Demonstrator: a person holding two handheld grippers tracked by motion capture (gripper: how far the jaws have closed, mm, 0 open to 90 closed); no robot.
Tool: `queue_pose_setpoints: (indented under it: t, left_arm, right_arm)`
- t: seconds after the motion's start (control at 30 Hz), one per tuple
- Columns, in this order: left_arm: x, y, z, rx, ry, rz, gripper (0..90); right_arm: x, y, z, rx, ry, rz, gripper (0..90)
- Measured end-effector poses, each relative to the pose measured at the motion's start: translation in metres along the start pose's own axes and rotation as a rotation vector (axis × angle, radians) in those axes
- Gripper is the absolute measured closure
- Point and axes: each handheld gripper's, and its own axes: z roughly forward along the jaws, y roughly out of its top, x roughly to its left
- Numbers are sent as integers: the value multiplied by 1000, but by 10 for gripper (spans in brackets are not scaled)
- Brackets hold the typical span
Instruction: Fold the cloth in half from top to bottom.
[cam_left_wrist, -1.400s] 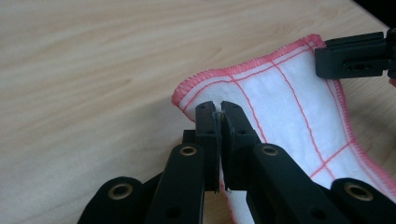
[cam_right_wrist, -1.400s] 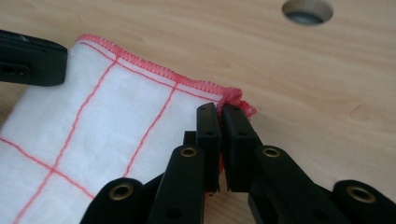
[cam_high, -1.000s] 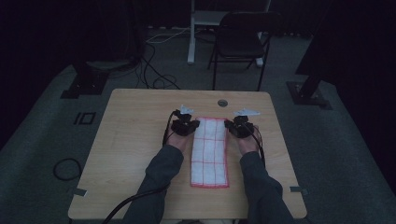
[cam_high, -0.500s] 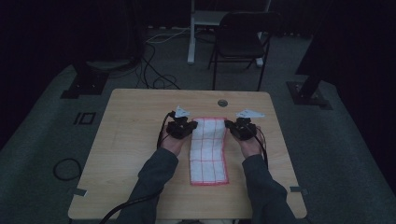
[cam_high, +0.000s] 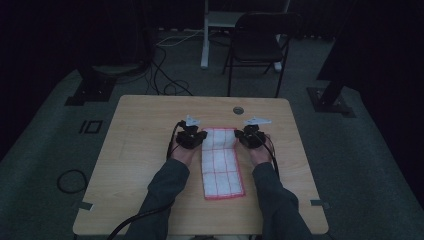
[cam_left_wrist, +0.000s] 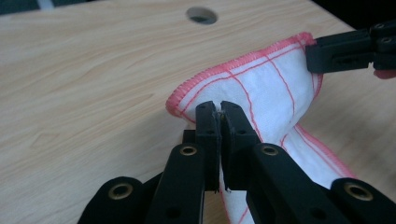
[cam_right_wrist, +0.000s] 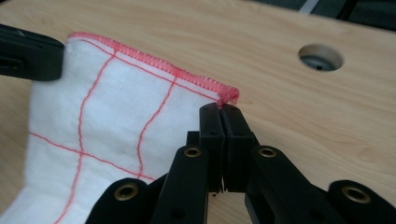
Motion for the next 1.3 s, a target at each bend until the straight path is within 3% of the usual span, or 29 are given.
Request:
queue_pose_setpoints:
  t: [0.03,0.13,0.17,0.53,0.73,0.83,1.0,1.13,1.3]
  left_arm:
    - [4,-3,4,11,17,-14,874]
    - [7,-6,8,20,36,-22,871]
    - [11,-9,11,28,56,-40,871]
    - [29,-28,22,88,117,-96,840]
    - [32,-33,21,100,124,-127,793]
    - [32,-34,22,118,105,-139,747]
    - [32,-38,23,130,121,-148,691]
    - [34,-42,25,131,123,-164,657]
    - [31,-40,28,140,123,-153,632]
  right_arm:
    - [1,0,10,15,-4,2,883]
    - [2,-1,20,27,-19,21,830]
    - [2,-2,27,40,-20,47,814]
    - [7,1,49,87,-29,54,736]
    - [14,9,65,112,-32,46,696]
    - [15,10,73,121,-34,50,664]
    - [17,11,84,158,-57,43,643]
    - [20,11,90,189,-67,18,650]
    - [19,10,91,193,-49,40,714]
